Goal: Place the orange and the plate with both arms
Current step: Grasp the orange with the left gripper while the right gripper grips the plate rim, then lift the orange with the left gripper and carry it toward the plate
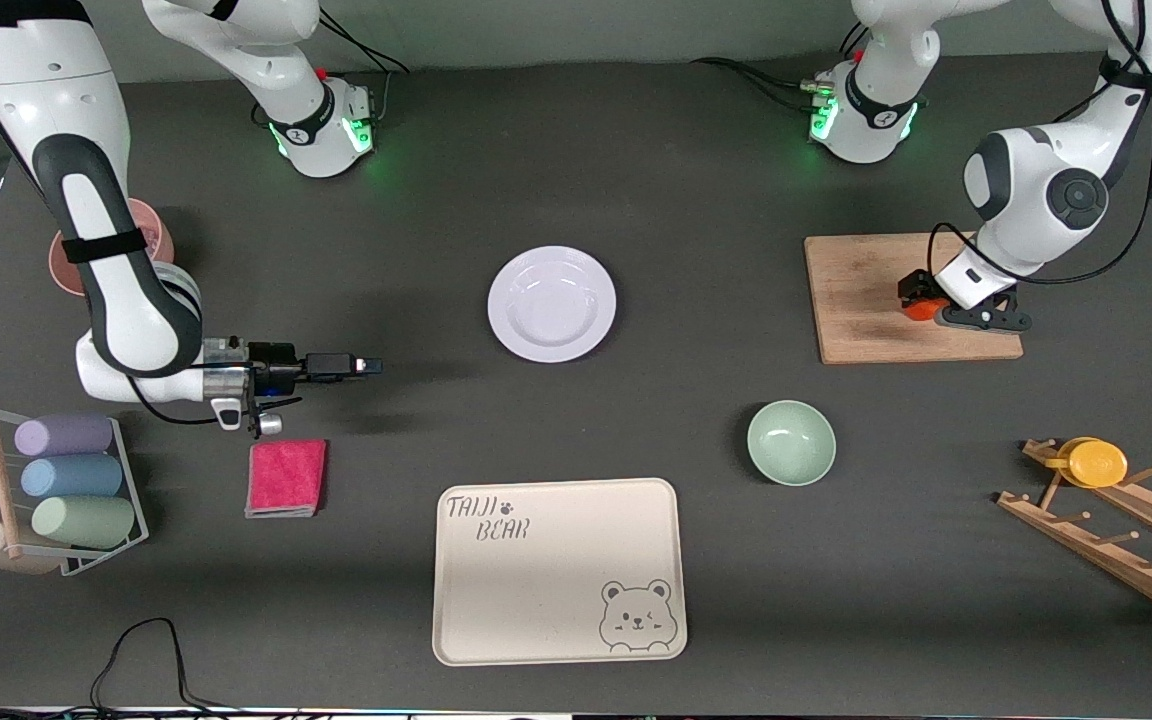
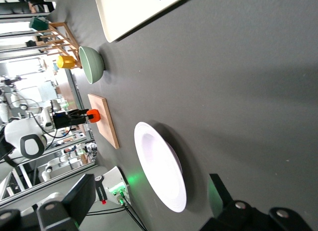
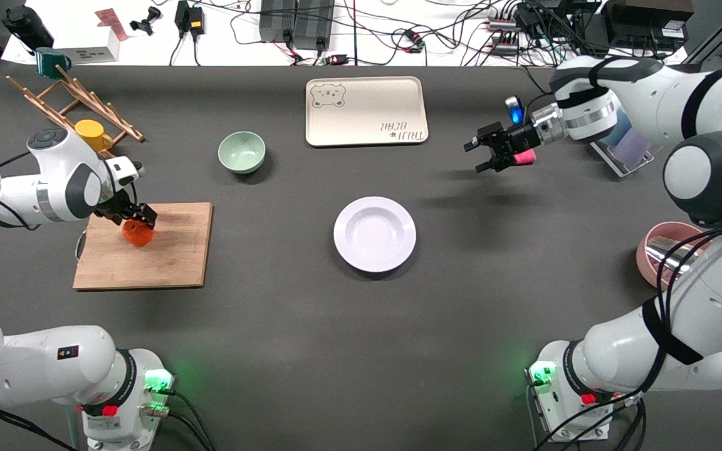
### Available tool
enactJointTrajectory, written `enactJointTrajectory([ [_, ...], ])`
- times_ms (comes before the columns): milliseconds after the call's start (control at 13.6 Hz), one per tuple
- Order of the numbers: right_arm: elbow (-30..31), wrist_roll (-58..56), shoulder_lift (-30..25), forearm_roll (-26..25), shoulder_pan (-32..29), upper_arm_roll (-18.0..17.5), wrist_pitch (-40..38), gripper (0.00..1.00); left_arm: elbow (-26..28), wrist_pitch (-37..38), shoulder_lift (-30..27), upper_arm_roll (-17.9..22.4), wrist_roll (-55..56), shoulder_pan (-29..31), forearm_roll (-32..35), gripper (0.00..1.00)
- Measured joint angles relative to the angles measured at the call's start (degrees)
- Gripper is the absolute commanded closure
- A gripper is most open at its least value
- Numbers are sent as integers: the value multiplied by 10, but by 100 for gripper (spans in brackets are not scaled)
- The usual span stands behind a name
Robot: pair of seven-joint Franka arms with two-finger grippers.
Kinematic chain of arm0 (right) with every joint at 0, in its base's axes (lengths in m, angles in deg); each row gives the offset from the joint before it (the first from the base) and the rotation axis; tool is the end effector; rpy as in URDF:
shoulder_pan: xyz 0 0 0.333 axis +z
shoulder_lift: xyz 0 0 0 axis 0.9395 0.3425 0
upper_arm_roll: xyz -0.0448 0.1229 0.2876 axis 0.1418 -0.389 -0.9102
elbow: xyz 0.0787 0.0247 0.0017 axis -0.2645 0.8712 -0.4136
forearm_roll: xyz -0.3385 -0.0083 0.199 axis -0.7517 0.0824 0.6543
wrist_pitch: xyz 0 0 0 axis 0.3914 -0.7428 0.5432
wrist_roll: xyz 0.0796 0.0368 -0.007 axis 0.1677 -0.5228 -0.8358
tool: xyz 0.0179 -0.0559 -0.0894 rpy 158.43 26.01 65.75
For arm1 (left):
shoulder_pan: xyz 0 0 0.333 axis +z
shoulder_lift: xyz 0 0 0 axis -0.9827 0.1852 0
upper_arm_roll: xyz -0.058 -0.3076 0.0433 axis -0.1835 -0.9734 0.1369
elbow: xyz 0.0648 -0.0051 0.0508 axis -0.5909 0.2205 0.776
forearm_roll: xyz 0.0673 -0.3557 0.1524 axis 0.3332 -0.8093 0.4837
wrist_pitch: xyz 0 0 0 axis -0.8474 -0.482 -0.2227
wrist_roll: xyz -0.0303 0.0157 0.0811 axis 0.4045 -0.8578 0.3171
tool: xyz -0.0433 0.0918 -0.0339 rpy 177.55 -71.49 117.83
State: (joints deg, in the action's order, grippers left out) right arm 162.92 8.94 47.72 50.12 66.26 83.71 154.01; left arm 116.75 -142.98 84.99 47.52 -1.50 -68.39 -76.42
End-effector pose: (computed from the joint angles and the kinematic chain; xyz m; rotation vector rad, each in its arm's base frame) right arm 0.5412 0.0606 0.2186 -2.1096 0.1181 0.2554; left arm 0.4020 0.0478 0.2107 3.1236 -0.2207 -0.0920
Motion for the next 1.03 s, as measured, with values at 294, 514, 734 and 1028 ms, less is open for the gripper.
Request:
enactJointTrajectory([
  [294, 48, -84, -1, 84, 9, -1, 2, 0, 0, -5, 9, 0, 0, 0, 0, 39],
  [514, 70, -113, -1, 122, 33, -1, 6, 0, -1, -6, 9, 0, 0, -1, 0, 45],
  [734, 99, -173, 2, 173, 41, -1, 8, 0, -10, 5, 3, 0, 0, -1, 0, 45],
  [1028, 138, -266, 25, 262, 72, -1, 15, 0, -146, 285, -93, 2, 1, 0, 0, 45],
])
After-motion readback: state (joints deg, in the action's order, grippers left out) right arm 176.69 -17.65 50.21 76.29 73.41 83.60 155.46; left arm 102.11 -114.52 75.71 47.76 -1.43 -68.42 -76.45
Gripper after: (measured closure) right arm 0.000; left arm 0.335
